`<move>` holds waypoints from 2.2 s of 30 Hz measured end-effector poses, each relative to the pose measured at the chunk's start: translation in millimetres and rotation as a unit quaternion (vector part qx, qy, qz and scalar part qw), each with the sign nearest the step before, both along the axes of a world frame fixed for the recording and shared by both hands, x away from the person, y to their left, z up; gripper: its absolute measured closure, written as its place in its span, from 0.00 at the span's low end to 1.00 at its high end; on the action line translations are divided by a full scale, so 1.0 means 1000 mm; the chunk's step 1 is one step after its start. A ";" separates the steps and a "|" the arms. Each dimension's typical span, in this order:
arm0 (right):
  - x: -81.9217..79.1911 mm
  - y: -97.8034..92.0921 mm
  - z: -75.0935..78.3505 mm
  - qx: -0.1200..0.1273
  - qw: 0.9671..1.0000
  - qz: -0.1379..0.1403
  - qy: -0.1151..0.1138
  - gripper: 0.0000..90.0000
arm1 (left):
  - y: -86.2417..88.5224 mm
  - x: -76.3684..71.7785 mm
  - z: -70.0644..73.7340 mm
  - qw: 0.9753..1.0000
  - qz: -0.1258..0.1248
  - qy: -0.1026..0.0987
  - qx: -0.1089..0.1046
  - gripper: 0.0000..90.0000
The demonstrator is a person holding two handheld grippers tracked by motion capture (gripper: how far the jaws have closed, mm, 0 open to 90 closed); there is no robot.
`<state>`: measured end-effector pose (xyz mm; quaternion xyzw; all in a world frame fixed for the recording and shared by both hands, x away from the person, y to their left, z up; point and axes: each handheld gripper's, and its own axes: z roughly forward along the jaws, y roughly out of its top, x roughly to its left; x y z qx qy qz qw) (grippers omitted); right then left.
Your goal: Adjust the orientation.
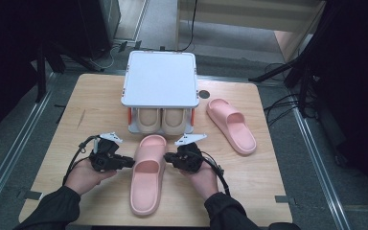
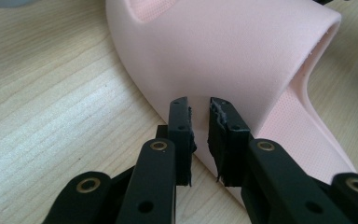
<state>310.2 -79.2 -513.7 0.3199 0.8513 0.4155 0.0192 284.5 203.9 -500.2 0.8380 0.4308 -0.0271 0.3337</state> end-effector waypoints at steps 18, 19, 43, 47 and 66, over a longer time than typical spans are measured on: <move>0.002 -0.023 0.011 0.016 1.000 -0.008 -0.020 0.78 | 0.022 0.007 0.016 0.999 0.022 -0.034 -0.023 0.56; 0.003 -0.026 0.012 0.017 1.000 -0.009 -0.023 0.77 | 0.022 0.008 0.016 0.999 0.024 -0.034 -0.026 0.54; 0.032 -0.115 0.037 0.023 0.996 -0.078 -0.039 0.72 | 0.024 0.024 0.015 0.999 0.017 -0.034 -0.035 0.44; 0.043 -0.132 0.037 0.019 0.995 -0.092 -0.040 0.72 | 0.026 0.024 0.015 0.999 0.022 -0.034 -0.036 0.44; 0.082 -0.171 0.020 0.002 0.986 -0.162 -0.033 0.62 | 0.027 0.011 0.017 0.999 0.020 -0.034 -0.037 0.44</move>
